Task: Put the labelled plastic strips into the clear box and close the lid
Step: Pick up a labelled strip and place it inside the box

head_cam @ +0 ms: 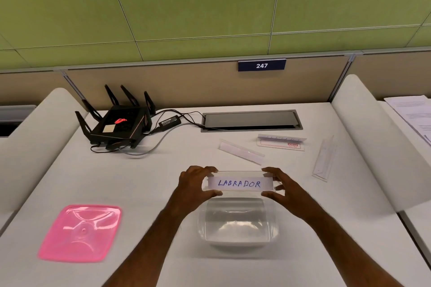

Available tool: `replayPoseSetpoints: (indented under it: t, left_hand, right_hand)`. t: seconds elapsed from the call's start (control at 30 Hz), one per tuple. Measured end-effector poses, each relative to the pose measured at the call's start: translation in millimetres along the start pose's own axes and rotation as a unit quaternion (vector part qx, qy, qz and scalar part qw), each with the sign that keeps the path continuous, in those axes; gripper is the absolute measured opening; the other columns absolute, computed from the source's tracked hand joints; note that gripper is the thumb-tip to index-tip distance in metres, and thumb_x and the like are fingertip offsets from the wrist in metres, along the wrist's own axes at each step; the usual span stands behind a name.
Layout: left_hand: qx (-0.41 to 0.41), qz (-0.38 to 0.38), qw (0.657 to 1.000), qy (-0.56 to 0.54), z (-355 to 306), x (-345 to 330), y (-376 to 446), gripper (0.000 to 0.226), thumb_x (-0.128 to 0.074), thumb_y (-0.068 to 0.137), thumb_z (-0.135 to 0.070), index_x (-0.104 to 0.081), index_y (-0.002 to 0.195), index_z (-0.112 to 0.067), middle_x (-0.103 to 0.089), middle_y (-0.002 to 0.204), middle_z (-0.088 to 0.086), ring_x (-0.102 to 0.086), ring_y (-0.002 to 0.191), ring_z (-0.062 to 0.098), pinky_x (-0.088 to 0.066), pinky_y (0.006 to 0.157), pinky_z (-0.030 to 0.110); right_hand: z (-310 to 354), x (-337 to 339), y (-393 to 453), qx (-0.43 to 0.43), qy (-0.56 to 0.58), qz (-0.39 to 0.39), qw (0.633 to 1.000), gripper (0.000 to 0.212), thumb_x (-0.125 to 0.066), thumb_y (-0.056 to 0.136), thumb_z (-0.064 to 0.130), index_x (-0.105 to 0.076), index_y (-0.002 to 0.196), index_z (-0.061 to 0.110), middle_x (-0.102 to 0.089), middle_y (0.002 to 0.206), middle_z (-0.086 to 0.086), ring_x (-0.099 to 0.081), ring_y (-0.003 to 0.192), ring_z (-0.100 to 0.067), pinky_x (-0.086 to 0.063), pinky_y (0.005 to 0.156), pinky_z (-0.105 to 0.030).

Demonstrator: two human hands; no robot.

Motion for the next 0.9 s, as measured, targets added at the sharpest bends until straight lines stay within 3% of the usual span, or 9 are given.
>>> replayPoseSetpoints:
  t: [0.2, 0.3, 0.43, 0.53, 0.7, 0.77, 0.9]
  left_hand:
    - [-0.001, -0.007, 1.000, -0.005, -0.5, 0.5, -2.0, 0.069, -0.082, 0.069, -0.059, -0.052, 0.128, -0.040, -0.060, 0.119, -0.022, -0.041, 0.117, 0.002, -0.031, 0.103, 0.025]
    - [0.003, -0.001, 1.000, -0.008, -2.0, -2.5, -3.7, 0.066, -0.085, 0.069, -0.053, -0.052, 0.124, -0.040, -0.058, 0.117, -0.024, -0.042, 0.115, 0.001, -0.033, 0.103, 0.026]
    - [0.032, 0.021, 0.999, -0.020, 1.3, -11.6, -10.0, 0.064, -0.086, 0.068, -0.047, -0.048, 0.119, -0.044, -0.046, 0.111, -0.029, -0.042, 0.109, 0.004, -0.038, 0.092, 0.022]
    - [0.052, 0.049, 0.997, -0.019, 5.1, -21.3, -13.8, 0.062, -0.084, 0.069, -0.047, -0.045, 0.116, -0.044, -0.046, 0.110, -0.024, -0.043, 0.105, 0.009, -0.043, 0.086, 0.025]
    - [0.065, 0.081, 0.995, -0.003, 8.9, -31.7, -16.3, 0.062, -0.086, 0.066, -0.050, -0.043, 0.110, -0.042, -0.049, 0.102, -0.020, -0.038, 0.100, 0.015, -0.037, 0.076, 0.025]
    - [0.055, 0.085, 0.995, -0.001, 8.1, -33.0, -16.3, 0.062, -0.087, 0.063, -0.052, -0.045, 0.108, -0.040, -0.048, 0.098, -0.024, -0.033, 0.098, 0.006, -0.034, 0.076, 0.022]
    - [-0.004, 0.091, 0.996, 0.001, 2.9, -36.2, -15.4, 0.062, -0.089, 0.062, -0.049, -0.056, 0.112, -0.034, -0.044, 0.097, -0.038, -0.025, 0.102, -0.025, -0.028, 0.087, 0.013]
  right_hand:
    - [-0.6, -4.7, 3.7, 0.013, -0.019, 0.015, 1.000, 0.059, -0.078, 0.087, 0.031, -0.045, 0.135, 0.026, -0.053, 0.139, 0.009, -0.053, 0.126, -0.009, -0.054, 0.093, -0.021]
    - [-2.0, -6.7, 4.8, 0.019, -0.025, 0.013, 0.999, 0.058, -0.081, 0.084, 0.028, -0.049, 0.132, 0.023, -0.056, 0.135, 0.008, -0.055, 0.124, -0.011, -0.055, 0.095, -0.027]
    - [-9.5, -11.1, 6.1, 0.015, -0.046, 0.021, 0.999, 0.057, -0.084, 0.081, 0.033, -0.052, 0.127, 0.029, -0.058, 0.129, 0.015, -0.055, 0.120, -0.010, -0.052, 0.095, -0.026]
    - [-18.1, -15.7, 6.6, 0.007, -0.069, 0.038, 0.997, 0.060, -0.084, 0.080, 0.036, -0.052, 0.130, 0.035, -0.055, 0.133, 0.017, -0.052, 0.120, -0.009, -0.050, 0.101, -0.030]
    - [-25.7, -22.3, 7.1, 0.025, -0.124, 0.054, 0.990, 0.062, -0.084, 0.078, 0.042, -0.052, 0.131, 0.038, -0.055, 0.132, 0.016, -0.050, 0.121, -0.008, -0.045, 0.106, -0.034]
    - [-28.3, -22.6, 7.0, 0.036, -0.153, 0.059, 0.986, 0.061, -0.084, 0.077, 0.045, -0.052, 0.129, 0.039, -0.056, 0.128, 0.017, -0.051, 0.120, -0.008, -0.038, 0.102, -0.031]
    - [-31.8, -22.3, 6.3, 0.053, -0.196, 0.058, 0.977, 0.062, -0.085, 0.074, 0.048, -0.055, 0.126, 0.035, -0.055, 0.119, 0.017, -0.051, 0.113, -0.007, -0.029, 0.095, -0.028]
Point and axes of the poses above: each hand's wrist, its own y-axis towards the middle knuckle, its own x-axis out of the back of the hand, z = x × y, the point moved 6 cm from there along y, towards the middle knuckle
